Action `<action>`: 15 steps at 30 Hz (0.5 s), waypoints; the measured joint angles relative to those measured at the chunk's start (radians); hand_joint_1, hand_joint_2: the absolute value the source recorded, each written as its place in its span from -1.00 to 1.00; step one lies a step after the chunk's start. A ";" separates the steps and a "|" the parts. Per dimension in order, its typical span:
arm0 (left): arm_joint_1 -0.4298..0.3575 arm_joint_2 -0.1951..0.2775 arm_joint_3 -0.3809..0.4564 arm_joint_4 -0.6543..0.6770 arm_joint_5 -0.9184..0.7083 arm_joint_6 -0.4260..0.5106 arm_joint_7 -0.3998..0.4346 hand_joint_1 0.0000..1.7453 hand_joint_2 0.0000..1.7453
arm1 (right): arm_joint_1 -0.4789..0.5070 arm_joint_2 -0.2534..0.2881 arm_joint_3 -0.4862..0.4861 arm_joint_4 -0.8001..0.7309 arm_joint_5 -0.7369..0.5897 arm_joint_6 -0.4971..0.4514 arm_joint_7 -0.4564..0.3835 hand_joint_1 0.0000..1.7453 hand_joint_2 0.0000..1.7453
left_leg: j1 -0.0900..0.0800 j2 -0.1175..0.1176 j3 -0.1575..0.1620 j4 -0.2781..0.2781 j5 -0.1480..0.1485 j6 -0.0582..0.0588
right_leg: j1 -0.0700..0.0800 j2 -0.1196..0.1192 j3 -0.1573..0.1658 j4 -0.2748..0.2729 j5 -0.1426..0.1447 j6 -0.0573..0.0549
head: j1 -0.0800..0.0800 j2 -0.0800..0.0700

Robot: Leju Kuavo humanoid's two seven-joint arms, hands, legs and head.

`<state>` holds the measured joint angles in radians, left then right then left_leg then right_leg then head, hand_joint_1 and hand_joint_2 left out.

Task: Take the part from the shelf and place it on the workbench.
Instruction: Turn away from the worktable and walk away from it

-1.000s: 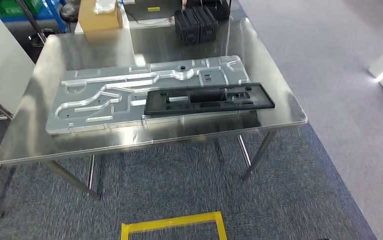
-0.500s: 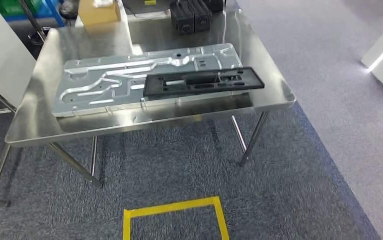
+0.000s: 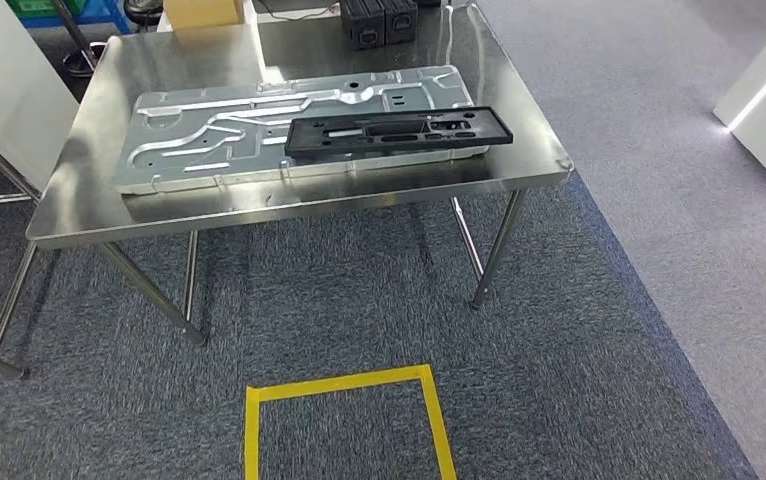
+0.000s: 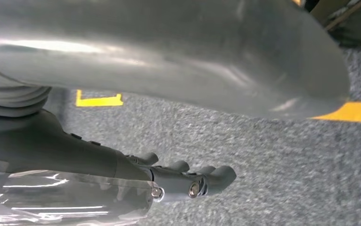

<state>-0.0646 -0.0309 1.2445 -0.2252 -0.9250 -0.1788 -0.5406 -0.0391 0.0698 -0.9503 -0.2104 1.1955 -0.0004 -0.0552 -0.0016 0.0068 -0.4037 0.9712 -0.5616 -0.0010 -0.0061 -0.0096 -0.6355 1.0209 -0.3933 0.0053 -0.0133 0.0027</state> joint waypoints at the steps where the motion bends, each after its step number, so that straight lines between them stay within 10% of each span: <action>1: 0.000 0.000 0.000 0.000 0.000 0.001 0.000 -1.00 -1.00 | 0.000 0.000 0.000 0.000 0.001 0.000 -0.001 -1.00 -1.00 | 0.001 0.000 -0.003 -0.009 0.004 0.007 | -0.001 -0.001 -0.001 -0.003 0.010 0.007 | 0.001 0.000; 3: 0.002 -0.002 0.000 0.000 0.000 0.002 0.000 -1.00 -1.00 | 0.000 0.000 0.000 0.001 0.002 0.001 -0.002 -1.00 -1.00 | 0.003 0.004 -0.020 -0.013 0.029 0.022 | -0.004 0.003 -0.010 0.009 -0.013 0.018 | 0.001 0.000; 7: 0.003 -0.003 0.000 0.000 -0.005 0.000 0.000 -1.00 -1.00 | -0.002 0.000 0.001 0.003 0.018 0.021 -0.002 -1.00 -1.00 | 0.005 -0.001 -0.085 -0.011 0.084 0.036 | -0.009 0.007 -0.055 0.215 -0.200 0.031 | 0.005 0.000; 9: 0.003 -0.003 0.000 0.000 -0.009 0.000 0.000 -1.00 -1.00 | -0.003 -0.001 0.002 0.003 0.031 0.031 -0.001 -1.00 -1.00 | 0.004 -0.010 -0.122 -0.004 0.108 0.033 | -0.009 0.007 -0.042 0.276 -0.186 0.034 | 0.005 0.000; 12: 0.001 -0.003 -0.001 0.000 -0.013 0.000 0.000 -1.00 -1.00 | -0.004 -0.001 0.009 0.003 0.051 0.034 0.002 -1.00 -1.00 | 0.004 -0.022 -0.177 0.017 0.138 0.024 | -0.010 0.014 0.096 0.132 -0.119 0.031 | 0.005 0.000; 15: 0.002 -0.002 -0.002 0.000 -0.016 0.000 -0.002 -1.00 -1.00 | -0.013 -0.002 0.018 0.003 0.065 0.031 0.004 -1.00 -1.00 | 0.000 -0.030 -0.206 0.036 0.161 0.008 | -0.004 0.022 0.205 -0.039 -0.157 0.016 | 0.004 0.000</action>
<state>-0.0623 -0.0334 1.2428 -0.2251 -0.9411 -0.1788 -0.5425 -0.0518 0.0676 -0.9319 -0.2071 1.2606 0.0310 -0.0512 -0.0017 -0.0231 -0.6099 1.0072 -0.4007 0.0068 -0.0101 0.0124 -0.4303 0.9819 -0.5504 0.0216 -0.0091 0.0026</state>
